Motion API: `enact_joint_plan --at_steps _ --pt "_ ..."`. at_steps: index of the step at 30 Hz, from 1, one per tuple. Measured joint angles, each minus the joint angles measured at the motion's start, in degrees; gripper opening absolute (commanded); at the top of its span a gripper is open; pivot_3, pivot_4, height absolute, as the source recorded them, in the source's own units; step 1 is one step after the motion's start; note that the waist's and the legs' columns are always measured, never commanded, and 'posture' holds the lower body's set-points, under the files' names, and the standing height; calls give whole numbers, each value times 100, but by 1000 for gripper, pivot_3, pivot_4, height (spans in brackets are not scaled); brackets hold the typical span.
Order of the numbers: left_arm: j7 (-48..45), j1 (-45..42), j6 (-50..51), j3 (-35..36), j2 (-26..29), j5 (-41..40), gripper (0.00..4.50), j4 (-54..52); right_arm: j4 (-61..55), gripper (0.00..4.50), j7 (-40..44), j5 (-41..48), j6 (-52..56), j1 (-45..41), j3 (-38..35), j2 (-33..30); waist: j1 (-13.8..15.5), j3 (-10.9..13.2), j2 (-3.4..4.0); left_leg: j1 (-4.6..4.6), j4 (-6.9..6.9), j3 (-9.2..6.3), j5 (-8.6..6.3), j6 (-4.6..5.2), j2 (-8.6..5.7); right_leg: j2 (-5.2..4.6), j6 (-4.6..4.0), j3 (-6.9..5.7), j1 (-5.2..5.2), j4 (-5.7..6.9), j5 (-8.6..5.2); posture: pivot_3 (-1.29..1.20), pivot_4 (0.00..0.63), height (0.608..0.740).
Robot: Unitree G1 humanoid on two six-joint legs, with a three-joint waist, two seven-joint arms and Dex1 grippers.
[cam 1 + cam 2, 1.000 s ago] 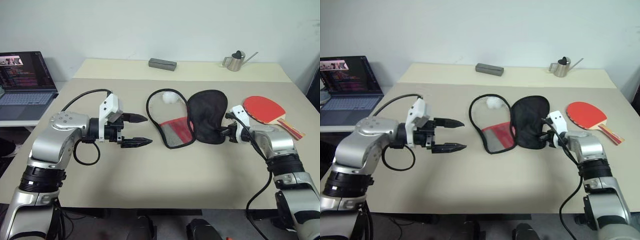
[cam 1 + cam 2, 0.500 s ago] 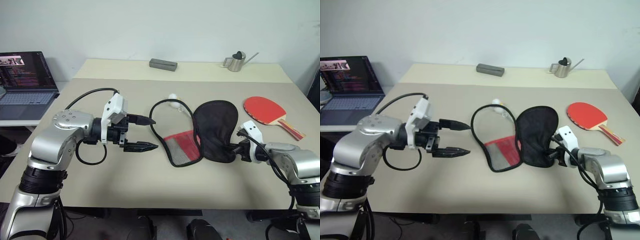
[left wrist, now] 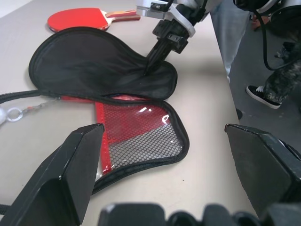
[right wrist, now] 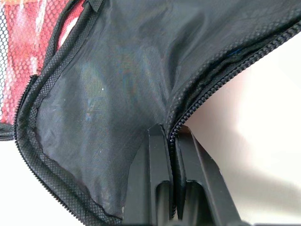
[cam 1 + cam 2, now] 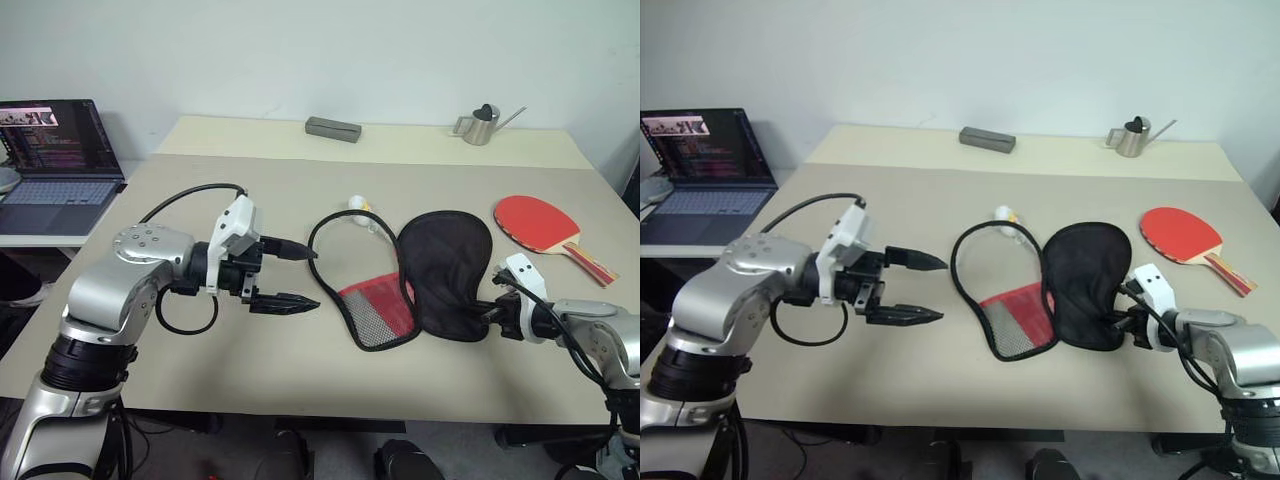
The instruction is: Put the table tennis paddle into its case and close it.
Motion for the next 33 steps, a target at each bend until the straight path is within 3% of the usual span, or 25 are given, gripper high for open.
enact_joint_plan --at_steps 11,28,33 --pt "-66 -3 -35 -133 -53 -1 4500 -3 -768 36 -617 480 939 395 -687 565 -10 -5 -6 0 -1 -3 0 0 1 4 0 0 -1 0 0 0 150 740" --pt "-242 -36 -221 -229 -50 13 4500 -6 -1072 36 -981 870 1272 623 -937 677 -12 -8 -10 0 0 -3 0 0 2 5 0 1 -1 -1 0 0 150 740" --pt "-237 -37 -236 -262 -50 16 4500 -6 -1095 1275 -1092 926 1284 618 -941 802 -15 -29 -37 2 1 -3 0 0 4 6 -1 3 0 -1 0 0 150 740"
